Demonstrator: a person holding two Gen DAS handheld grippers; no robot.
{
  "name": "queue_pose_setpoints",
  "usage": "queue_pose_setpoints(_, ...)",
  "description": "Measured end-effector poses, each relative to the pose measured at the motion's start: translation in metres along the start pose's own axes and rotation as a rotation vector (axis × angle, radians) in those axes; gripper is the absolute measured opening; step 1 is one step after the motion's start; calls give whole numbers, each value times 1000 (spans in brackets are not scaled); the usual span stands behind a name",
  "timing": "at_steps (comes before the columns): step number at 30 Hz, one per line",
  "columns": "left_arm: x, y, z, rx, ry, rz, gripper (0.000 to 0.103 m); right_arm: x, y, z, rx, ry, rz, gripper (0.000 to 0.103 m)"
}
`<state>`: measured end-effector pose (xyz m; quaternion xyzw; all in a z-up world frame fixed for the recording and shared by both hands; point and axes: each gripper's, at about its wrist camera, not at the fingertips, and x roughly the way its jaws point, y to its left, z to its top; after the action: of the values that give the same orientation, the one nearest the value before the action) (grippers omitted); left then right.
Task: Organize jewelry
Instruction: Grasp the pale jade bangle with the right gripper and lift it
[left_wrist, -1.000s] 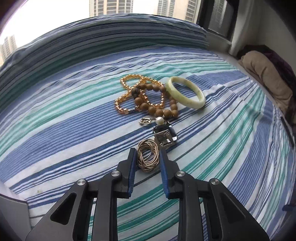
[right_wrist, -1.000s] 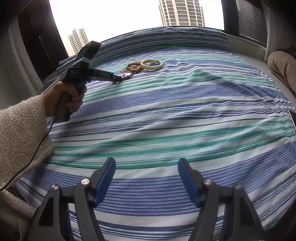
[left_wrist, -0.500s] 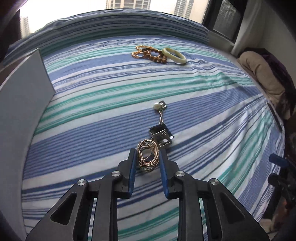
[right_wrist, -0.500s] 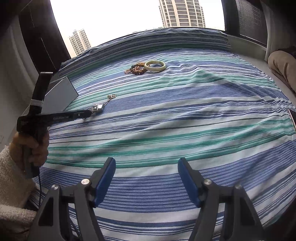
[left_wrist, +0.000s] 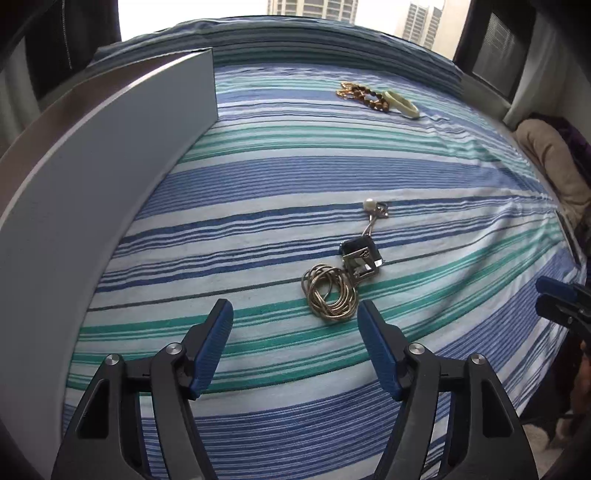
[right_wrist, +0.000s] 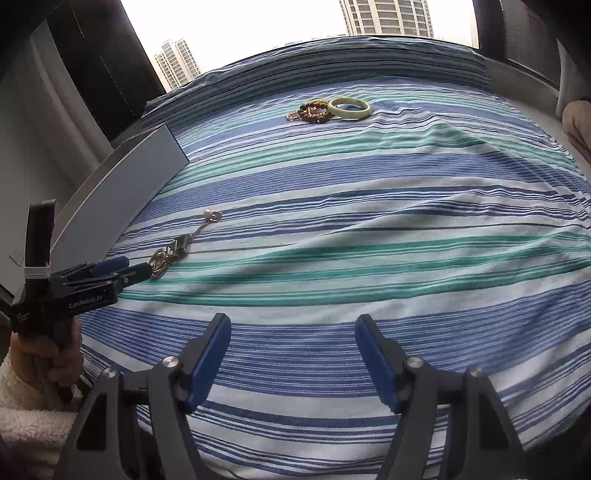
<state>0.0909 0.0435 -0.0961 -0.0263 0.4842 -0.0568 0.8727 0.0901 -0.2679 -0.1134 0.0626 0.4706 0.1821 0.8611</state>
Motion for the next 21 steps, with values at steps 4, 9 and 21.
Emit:
queue_pose_setpoints(4, -15, 11, -7, -43, -24, 13, 79, 21, -29, 56, 6, 109, 58, 71)
queue_pose_setpoints(9, -33, 29, -19, -98, -47, 28, 82, 56, -63, 155, -6, 118, -19, 71)
queue_pose_setpoints(21, -40, 49, -33, -155, -23, 67, 82, 168, -50, 308, -135, 133, -88, 46)
